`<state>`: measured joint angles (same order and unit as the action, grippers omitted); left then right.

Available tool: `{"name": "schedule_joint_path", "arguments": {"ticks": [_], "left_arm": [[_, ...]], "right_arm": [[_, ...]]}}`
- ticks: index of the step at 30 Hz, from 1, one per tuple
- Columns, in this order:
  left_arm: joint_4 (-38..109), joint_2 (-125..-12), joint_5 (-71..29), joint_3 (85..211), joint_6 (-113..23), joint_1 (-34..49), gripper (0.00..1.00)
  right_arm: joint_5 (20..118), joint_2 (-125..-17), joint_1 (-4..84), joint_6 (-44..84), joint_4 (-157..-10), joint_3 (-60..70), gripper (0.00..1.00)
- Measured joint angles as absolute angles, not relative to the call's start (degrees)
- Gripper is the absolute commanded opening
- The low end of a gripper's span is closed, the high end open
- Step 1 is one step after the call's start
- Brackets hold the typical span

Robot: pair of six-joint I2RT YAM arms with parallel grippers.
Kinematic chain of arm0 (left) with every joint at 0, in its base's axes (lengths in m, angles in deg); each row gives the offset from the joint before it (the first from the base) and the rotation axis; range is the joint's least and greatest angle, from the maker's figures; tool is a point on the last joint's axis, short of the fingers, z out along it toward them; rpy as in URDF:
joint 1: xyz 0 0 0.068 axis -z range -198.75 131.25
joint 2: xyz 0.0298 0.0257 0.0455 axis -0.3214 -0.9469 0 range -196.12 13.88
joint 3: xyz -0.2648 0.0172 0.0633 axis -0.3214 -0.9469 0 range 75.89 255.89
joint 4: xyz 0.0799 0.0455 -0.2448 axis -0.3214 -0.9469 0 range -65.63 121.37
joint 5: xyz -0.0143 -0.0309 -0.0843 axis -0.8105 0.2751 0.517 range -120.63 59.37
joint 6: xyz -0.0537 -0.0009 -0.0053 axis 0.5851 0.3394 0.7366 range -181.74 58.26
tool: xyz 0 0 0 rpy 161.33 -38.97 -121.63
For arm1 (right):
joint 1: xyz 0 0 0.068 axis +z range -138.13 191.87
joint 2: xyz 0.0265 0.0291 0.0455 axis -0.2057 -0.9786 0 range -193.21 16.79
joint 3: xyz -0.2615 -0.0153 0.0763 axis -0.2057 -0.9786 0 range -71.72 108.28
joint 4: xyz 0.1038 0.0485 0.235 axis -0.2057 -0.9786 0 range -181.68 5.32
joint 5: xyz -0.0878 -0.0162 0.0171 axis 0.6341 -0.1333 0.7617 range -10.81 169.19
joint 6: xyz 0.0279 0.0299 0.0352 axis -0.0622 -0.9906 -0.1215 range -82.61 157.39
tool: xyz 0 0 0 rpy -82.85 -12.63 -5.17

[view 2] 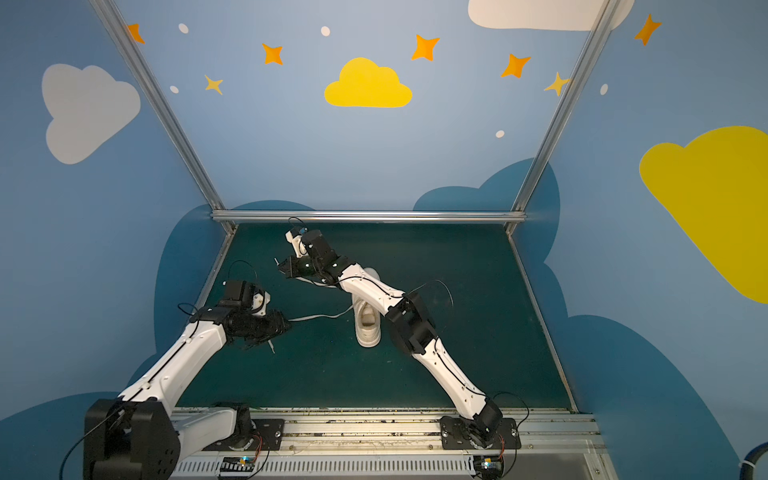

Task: Tie the shoes

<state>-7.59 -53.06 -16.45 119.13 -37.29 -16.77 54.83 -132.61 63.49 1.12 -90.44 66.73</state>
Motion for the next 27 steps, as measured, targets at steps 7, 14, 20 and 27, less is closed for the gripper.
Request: {"name": "schedule_joint_path", "arguments": {"ticks": [7, 14, 20, 27], "left_arm": [[-7.55, -52.32, -16.19, 118.45, -36.57, -16.77, 0.59], [-7.53, -52.32, -16.15, 118.45, -36.42, -16.77, 0.63], [-7.53, -52.32, -16.12, 118.45, -36.40, -16.77, 0.66], [-7.55, -52.12, -16.32, 118.45, -36.40, -16.73, 0.66]], "right_arm": [[54.28, -135.19, 63.77, -2.25, -87.40, 67.15, 0.00], [54.76, -136.02, 63.46, -2.82, -87.95, 66.25, 0.28], [55.53, -136.02, 63.42, -2.40, -89.59, 64.76, 0.49], [55.86, -134.30, 63.05, -1.68, -90.01, 61.18, 0.50]]}}
